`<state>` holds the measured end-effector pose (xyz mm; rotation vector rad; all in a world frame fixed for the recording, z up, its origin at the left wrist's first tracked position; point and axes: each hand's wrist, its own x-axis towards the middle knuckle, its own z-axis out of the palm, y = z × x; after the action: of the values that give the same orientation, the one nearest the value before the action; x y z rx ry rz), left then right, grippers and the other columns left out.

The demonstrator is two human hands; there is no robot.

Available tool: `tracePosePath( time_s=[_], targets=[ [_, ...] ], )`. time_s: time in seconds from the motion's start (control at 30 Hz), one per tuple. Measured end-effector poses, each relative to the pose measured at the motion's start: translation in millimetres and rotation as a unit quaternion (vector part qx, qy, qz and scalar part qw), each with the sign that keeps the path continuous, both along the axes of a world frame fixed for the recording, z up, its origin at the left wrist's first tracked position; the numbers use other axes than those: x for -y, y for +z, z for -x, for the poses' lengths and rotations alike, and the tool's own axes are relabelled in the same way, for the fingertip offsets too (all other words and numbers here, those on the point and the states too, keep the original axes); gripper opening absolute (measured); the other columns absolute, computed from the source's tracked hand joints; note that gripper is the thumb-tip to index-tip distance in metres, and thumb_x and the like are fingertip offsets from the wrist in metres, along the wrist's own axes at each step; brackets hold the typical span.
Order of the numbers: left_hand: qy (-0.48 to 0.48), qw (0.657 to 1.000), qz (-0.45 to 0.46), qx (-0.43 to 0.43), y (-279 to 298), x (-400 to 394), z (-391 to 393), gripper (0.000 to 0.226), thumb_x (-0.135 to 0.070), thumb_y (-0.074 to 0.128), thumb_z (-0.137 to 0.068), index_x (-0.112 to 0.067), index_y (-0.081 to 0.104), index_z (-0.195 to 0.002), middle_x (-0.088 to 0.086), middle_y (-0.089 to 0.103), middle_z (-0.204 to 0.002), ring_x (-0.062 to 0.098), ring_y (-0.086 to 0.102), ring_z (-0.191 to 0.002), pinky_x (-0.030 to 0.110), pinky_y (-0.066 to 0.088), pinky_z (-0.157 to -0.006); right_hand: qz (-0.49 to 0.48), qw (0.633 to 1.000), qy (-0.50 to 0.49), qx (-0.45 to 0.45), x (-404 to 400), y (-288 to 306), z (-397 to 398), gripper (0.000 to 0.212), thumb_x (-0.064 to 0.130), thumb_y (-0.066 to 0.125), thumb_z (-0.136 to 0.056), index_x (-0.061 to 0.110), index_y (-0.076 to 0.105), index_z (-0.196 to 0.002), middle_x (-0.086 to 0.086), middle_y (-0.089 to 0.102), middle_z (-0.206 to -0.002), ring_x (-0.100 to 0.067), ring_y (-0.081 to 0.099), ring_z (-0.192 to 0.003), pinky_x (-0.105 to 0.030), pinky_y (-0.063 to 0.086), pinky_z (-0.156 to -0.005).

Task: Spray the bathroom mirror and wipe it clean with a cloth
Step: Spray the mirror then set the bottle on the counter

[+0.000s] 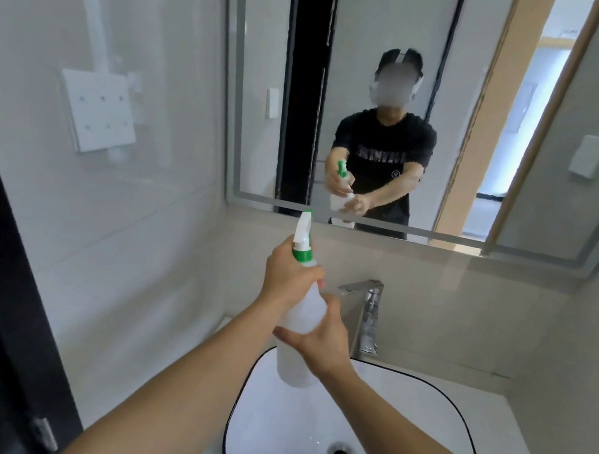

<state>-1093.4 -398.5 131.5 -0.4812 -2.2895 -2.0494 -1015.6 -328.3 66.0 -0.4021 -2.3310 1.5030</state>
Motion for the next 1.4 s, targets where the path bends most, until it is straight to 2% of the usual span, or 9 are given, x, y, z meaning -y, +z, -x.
tracePosePath(
  time_s=[0.13, 0.2, 0.3, 0.43, 0.7, 0.87, 1.07, 1.23, 1.4],
  targets=[
    [0.019, 0.999, -0.015, -0.027, 36, 12, 11, 0.045, 0.004, 0.074, -0.06, -0.01, 0.066, -0.102, 0.0, 0.067, -0.093, 0.022, 0.061, -0.079, 0.029, 0.048, -0.06, -0.017, 0.999, 0.027, -0.039, 6, 32, 17, 0.078, 0.034, 0.092, -0.063, 0.032, 0.035, -0.117, 0.009, 0.061, -0.102, -0.014, 0.058, -0.092, -0.016, 0.041, -0.061],
    [0.021, 0.998, -0.027, -0.058, 62, 15, 16, 0.046, 0.0, 0.073, -0.06, -0.012, 0.065, -0.103, 0.001, 0.068, -0.1, 0.028, 0.066, -0.085, 0.038, 0.056, -0.066, -0.026, 0.996, 0.036, -0.074, 6, 55, 26, 0.078, 0.032, 0.092, -0.063, 0.031, 0.037, -0.117, 0.012, 0.059, -0.099, -0.012, 0.058, -0.092, -0.018, 0.042, -0.063],
    [0.005, 0.994, -0.054, -0.098, 106, 18, 20, 0.041, -0.007, 0.069, -0.061, -0.023, 0.061, -0.099, -0.002, 0.065, -0.098, 0.034, 0.072, -0.076, 0.053, 0.06, -0.075, -0.033, 0.99, 0.053, -0.124, 5, 94, 39, 0.078, 0.031, 0.093, -0.063, 0.031, 0.038, -0.119, 0.017, 0.059, -0.1, -0.006, 0.06, -0.093, -0.015, 0.045, -0.065],
    [0.01, 0.987, -0.073, -0.141, 162, 18, 24, 0.045, -0.018, 0.07, -0.052, -0.033, 0.059, -0.092, -0.006, 0.066, -0.102, 0.039, 0.07, -0.084, 0.057, 0.058, -0.078, -0.05, 0.981, 0.063, -0.178, 2, 150, 46, 0.077, 0.028, 0.093, -0.064, 0.032, 0.037, -0.118, 0.018, 0.058, -0.1, -0.001, 0.06, -0.092, -0.012, 0.044, -0.063],
    [0.025, 0.971, -0.095, -0.216, 239, 12, 21, 0.043, -0.02, 0.069, -0.052, -0.03, 0.059, -0.093, -0.005, 0.066, -0.099, 0.035, 0.071, -0.082, 0.056, 0.059, -0.075, -0.085, 0.966, 0.065, -0.235, -9, 228, 49, 0.079, 0.034, 0.092, -0.063, 0.033, 0.038, -0.12, 0.012, 0.06, -0.106, -0.005, 0.06, -0.096, -0.02, 0.047, -0.069],
    [0.029, 0.964, -0.126, -0.232, 250, 0, 19, 0.036, -0.019, 0.068, -0.056, -0.025, 0.059, -0.09, -0.002, 0.066, -0.094, 0.038, 0.07, -0.079, 0.057, 0.058, -0.074, -0.086, 0.964, 0.067, -0.242, -20, 242, 44, 0.074, 0.03, 0.092, -0.065, 0.029, 0.041, -0.118, 0.014, 0.061, -0.103, 0.0, 0.06, -0.093, -0.02, 0.049, -0.068],
    [0.032, 0.964, -0.119, -0.237, 252, -13, 10, 0.03, -0.021, 0.067, -0.055, -0.021, 0.054, -0.082, 0.011, 0.065, -0.085, 0.041, 0.069, -0.075, 0.059, 0.056, -0.071, -0.092, 0.963, 0.06, -0.244, -35, 242, 43, 0.076, 0.031, 0.093, -0.061, 0.03, 0.043, -0.118, 0.01, 0.065, -0.107, -0.007, 0.064, -0.097, -0.029, 0.056, -0.078],
    [-0.013, 0.962, -0.107, -0.252, 266, -35, -2, 0.031, -0.003, 0.072, -0.068, -0.025, 0.06, -0.087, -0.008, 0.067, -0.086, 0.021, 0.068, -0.077, 0.047, 0.06, -0.077, -0.078, 0.959, 0.024, -0.273, -50, 248, 32, 0.08, 0.033, 0.094, -0.06, 0.031, 0.041, -0.12, 0.013, 0.062, -0.11, -0.006, 0.062, -0.101, -0.024, 0.053, -0.076],
    [-0.087, 0.952, -0.091, -0.28, 285, -74, -24, 0.036, -0.007, 0.076, -0.068, -0.015, 0.063, -0.1, 0.001, 0.068, -0.089, 0.011, 0.069, -0.074, 0.033, 0.059, -0.067, -0.064, 0.947, -0.037, -0.312, -79, 258, 6, 0.08, 0.027, 0.093, -0.063, 0.031, 0.038, -0.121, 0.018, 0.057, -0.105, 0.002, 0.058, -0.095, -0.008, 0.048, -0.064]
  ],
)
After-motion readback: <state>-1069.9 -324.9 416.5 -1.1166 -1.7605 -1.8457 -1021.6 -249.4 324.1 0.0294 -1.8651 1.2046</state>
